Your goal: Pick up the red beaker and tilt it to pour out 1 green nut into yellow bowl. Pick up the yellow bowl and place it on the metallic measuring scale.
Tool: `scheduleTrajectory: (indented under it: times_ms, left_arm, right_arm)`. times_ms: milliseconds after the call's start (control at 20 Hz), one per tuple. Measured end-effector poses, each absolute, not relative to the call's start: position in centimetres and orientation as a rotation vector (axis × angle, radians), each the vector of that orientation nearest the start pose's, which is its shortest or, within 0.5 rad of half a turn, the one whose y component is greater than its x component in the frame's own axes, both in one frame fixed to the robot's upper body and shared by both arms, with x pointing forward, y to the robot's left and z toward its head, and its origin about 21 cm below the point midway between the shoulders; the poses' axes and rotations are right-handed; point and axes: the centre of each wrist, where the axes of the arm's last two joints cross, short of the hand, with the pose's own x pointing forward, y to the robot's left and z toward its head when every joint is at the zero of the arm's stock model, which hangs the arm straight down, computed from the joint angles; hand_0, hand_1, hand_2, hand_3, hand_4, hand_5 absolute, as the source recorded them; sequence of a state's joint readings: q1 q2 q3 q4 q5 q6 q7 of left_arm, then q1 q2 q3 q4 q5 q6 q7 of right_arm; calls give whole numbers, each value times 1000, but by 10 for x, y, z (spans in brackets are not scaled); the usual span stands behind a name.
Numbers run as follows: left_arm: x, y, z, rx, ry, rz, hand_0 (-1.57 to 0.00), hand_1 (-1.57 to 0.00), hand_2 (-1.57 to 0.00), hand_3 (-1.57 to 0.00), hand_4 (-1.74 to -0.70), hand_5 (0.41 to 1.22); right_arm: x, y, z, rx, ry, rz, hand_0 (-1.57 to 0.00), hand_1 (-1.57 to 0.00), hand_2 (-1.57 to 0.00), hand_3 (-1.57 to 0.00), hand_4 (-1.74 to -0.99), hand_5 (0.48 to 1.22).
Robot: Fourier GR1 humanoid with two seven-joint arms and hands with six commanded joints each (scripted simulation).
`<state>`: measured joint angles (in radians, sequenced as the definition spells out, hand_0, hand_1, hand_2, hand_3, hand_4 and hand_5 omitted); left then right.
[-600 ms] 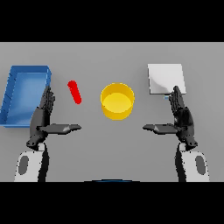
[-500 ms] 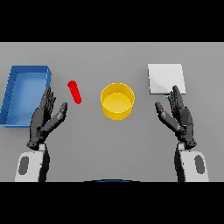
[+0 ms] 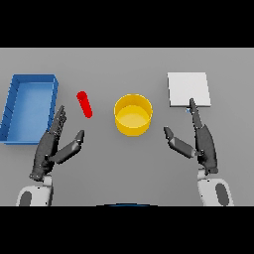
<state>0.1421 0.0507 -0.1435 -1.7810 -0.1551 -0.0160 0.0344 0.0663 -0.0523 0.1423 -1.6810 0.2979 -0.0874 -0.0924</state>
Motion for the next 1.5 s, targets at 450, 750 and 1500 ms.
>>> scheduleTrajectory:
  times_ms: [450,750,1500]
  left_arm:
    - [253,218,5,77,-1491,-255,1,1,1,1,-1178,650]
    - [298,217,-7,73,-1485,-288,1,1,1,1,-1183,637]
    - [350,191,-18,82,-1516,-302,1,1,1,1,-1270,700]
  right_arm:
    - [235,-213,13,-125,-1701,277,1,1,1,1,-1215,628]
    - [231,-220,12,-124,-1720,265,1,1,1,1,-1227,625]
    - [230,-218,14,-129,-1703,251,1,1,1,1,-1244,643]
